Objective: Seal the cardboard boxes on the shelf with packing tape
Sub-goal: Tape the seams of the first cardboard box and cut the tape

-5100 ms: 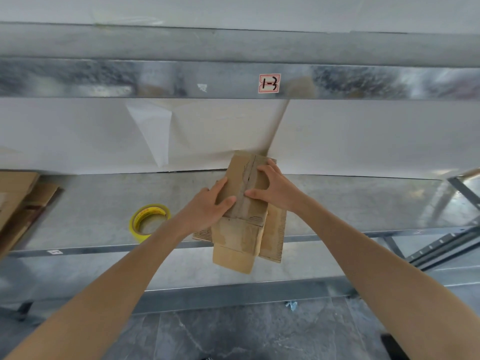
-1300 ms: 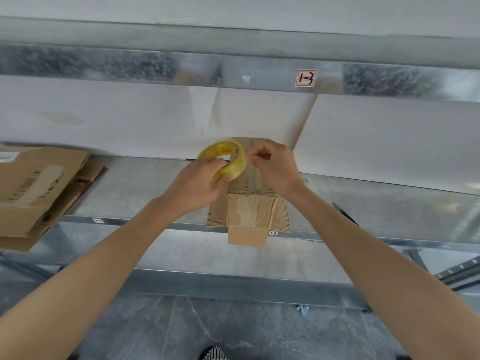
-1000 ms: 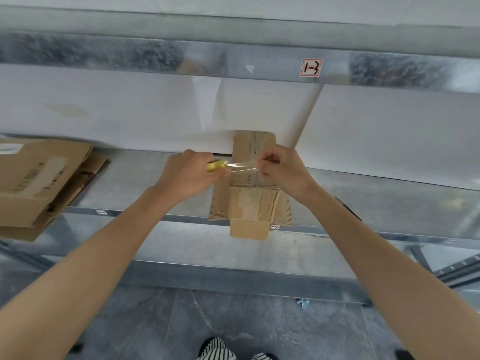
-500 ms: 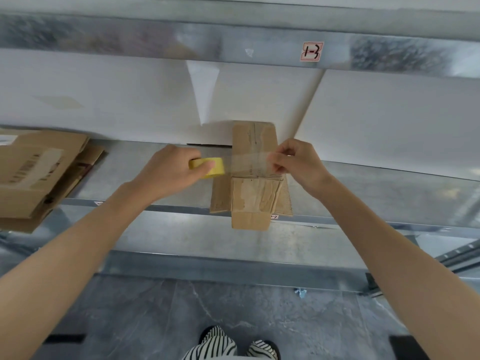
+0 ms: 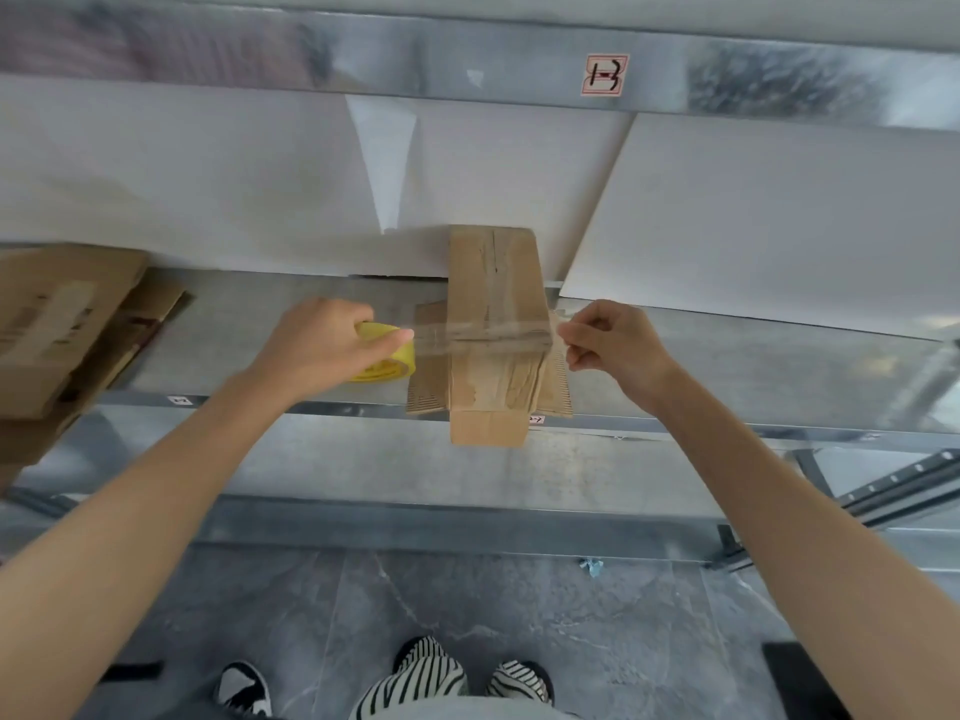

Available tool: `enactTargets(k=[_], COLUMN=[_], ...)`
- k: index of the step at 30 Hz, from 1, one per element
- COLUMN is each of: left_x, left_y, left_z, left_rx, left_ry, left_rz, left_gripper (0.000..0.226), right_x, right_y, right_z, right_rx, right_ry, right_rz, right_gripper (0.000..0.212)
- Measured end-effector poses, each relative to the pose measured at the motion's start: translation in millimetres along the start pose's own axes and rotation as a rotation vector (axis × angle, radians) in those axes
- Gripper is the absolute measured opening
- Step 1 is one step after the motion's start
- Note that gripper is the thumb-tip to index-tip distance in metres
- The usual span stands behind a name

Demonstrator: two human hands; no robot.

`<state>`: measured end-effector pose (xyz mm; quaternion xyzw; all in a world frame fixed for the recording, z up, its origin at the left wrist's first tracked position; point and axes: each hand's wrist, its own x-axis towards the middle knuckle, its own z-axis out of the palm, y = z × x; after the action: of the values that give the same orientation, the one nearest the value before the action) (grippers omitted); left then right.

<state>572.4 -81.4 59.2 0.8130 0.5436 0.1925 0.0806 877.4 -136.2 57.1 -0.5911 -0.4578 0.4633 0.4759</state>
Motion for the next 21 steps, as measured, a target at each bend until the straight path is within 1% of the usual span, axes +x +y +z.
enactTargets(k=[3,4,6,11,17,21], left_x=[-1,-1,1,11,15,17], left_y=[-6,-6,-6,-14,-20,-21], left_z=[3,3,2,3,9,15], left_rx=[-0.251,-0.276,-0.236,0.021,0.078,0.085], left_ry=[0.026,0.043,0.062,0.067,0.082,0.057], left_rz=[-0.062,-0.048,-0.006,0.038,0.034,-0.003], left_gripper=[0.059,0.056,0.055,0.061,0.054,0.055], right_x=[0,-1,-1,1,10,17], right_y=[2,2,2,7,14,18], right_z=[-10,-12,-14,-19,-17,-15], right_rx=[0.036,0.039,0.037,0.025,0.032,0.039], right_ry=[0.035,0.034,0.026,0.012,-0.003,-0.006], right_rz=[0.01,0.012,0.016,0.031,0.063,0.079], right_gripper=[0.018,0.019,0.019,0.017,0.017,0.017])
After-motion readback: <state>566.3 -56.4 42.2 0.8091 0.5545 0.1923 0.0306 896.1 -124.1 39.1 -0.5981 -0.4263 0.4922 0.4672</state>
